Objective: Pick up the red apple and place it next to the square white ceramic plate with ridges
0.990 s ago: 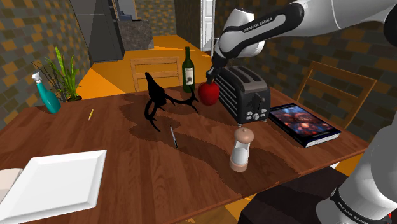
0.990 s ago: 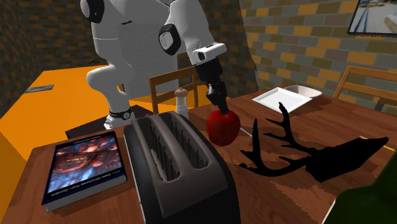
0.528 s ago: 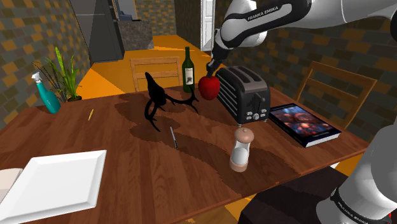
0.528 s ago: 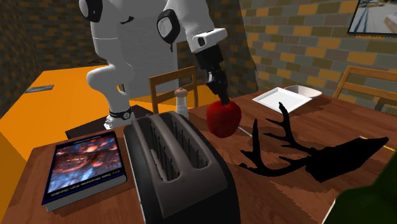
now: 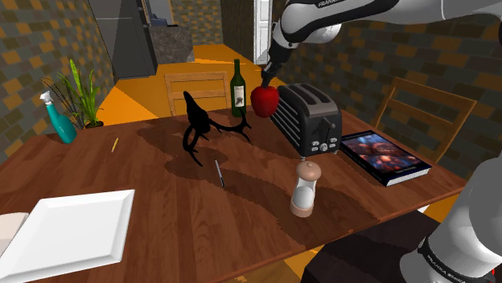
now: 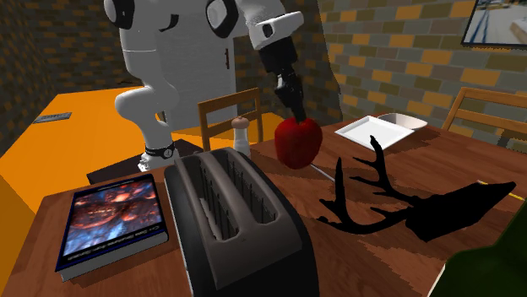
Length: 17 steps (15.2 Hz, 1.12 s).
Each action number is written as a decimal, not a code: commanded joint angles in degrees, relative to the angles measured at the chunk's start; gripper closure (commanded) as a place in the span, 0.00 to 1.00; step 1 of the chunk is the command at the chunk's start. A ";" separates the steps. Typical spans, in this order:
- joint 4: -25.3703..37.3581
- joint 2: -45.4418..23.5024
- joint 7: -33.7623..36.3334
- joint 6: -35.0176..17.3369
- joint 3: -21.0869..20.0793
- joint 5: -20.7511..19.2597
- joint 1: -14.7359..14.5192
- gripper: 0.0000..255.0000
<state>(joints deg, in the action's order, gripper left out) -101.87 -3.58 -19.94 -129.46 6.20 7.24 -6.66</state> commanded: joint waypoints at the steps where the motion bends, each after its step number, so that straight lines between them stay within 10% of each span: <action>1: 1.51 0.09 0.24 1.60 0.02 -0.16 0.01 1.00; 17: -3.16 5.87 19.29 1.99 -7.59 -8.63 -7.75 1.00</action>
<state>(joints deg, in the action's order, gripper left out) -104.83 2.11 -2.43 -127.44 -0.67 -0.67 -13.78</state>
